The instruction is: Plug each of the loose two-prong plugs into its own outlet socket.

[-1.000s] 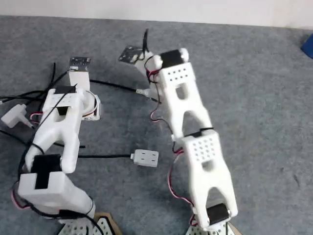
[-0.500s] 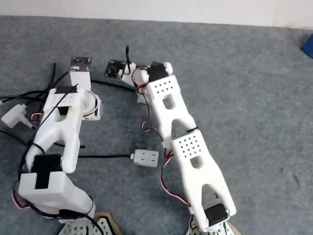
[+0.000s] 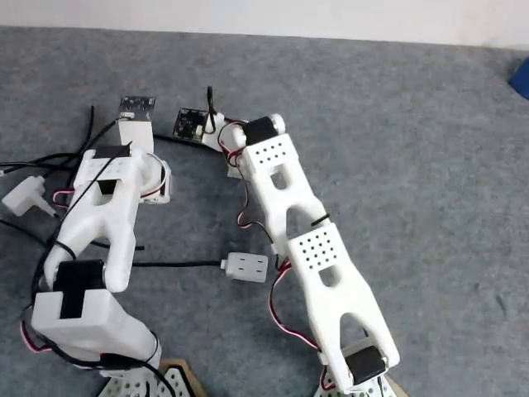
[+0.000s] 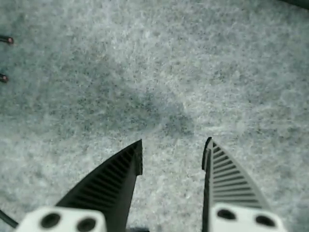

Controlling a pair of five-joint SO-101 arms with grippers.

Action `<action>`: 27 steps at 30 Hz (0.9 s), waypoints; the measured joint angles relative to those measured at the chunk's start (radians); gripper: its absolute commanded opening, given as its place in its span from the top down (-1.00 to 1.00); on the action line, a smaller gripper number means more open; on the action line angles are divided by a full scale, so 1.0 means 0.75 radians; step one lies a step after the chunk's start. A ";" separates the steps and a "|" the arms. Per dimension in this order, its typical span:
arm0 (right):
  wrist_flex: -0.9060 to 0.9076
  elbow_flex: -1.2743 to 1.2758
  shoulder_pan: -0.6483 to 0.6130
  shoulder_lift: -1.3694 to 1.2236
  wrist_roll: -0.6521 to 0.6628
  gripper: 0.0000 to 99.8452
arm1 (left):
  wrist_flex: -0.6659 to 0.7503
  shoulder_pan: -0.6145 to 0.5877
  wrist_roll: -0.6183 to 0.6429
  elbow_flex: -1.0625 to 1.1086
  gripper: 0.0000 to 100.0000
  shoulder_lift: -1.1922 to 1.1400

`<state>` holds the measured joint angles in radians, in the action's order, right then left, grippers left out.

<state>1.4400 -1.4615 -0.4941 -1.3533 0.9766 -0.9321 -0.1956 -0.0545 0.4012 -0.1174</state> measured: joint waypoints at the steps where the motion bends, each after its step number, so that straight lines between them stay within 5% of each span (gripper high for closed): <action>1: 0.000 -0.002 0.000 -0.002 0.000 0.95 | 0.000 0.000 0.000 0.000 0.57 0.000; 11: 0.176 -0.074 0.000 0.008 -0.025 0.99 | 0.000 0.002 0.000 0.000 0.57 0.000; 16: 0.381 -0.139 0.051 0.068 -0.413 0.99 | 0.000 0.002 0.000 0.000 0.57 0.000; 20: 0.409 -0.080 0.254 0.215 -0.734 0.99 | 0.000 0.002 0.000 0.000 0.57 0.000; 27: 0.409 0.599 0.534 0.610 -0.886 0.99 | 0.000 0.002 0.000 0.000 0.57 0.000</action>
<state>1.7469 -1.0119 -0.0936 -0.8961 0.3122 -0.9321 -0.1941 -0.0545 0.4012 -0.1174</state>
